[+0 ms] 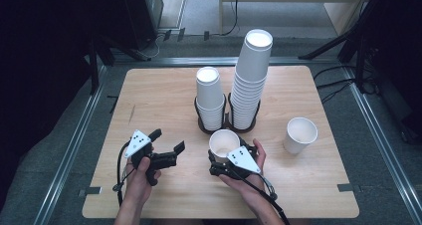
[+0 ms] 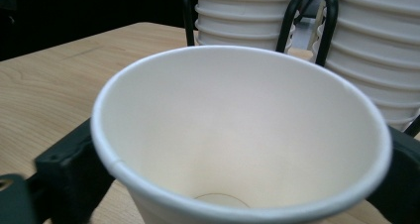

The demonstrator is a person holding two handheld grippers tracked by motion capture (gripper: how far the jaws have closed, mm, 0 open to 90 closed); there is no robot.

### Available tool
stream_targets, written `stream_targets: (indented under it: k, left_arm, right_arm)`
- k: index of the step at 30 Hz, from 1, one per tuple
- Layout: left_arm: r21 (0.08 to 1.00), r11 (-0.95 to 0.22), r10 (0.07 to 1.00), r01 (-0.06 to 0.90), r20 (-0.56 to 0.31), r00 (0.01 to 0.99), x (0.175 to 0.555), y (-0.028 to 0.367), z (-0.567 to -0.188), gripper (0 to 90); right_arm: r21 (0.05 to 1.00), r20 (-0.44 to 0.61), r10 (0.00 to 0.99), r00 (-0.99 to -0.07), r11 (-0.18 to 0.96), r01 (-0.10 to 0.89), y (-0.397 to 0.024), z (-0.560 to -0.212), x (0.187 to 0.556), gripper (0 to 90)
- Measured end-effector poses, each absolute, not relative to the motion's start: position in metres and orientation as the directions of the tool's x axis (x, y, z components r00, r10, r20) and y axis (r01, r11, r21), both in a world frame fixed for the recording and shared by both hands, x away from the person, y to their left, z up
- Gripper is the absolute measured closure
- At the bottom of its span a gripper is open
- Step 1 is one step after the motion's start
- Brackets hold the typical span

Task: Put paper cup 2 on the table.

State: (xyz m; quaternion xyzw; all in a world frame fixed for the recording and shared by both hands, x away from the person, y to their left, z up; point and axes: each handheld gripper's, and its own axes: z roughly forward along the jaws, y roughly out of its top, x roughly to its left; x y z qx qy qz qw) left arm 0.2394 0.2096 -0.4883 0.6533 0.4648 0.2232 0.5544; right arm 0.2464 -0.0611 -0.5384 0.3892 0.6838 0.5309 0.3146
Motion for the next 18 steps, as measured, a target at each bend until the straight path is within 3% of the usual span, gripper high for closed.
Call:
stream_targets:
  k: [18]
  left_arm:
    - [0.93,0.058,0.857,0.363,-0.233,0.46,0.24,0.215,-0.489,0.5]
  right_arm:
    - [0.977,-0.011,0.835,-0.55,0.126,0.172,-0.082,-0.523,0.231,0.0]
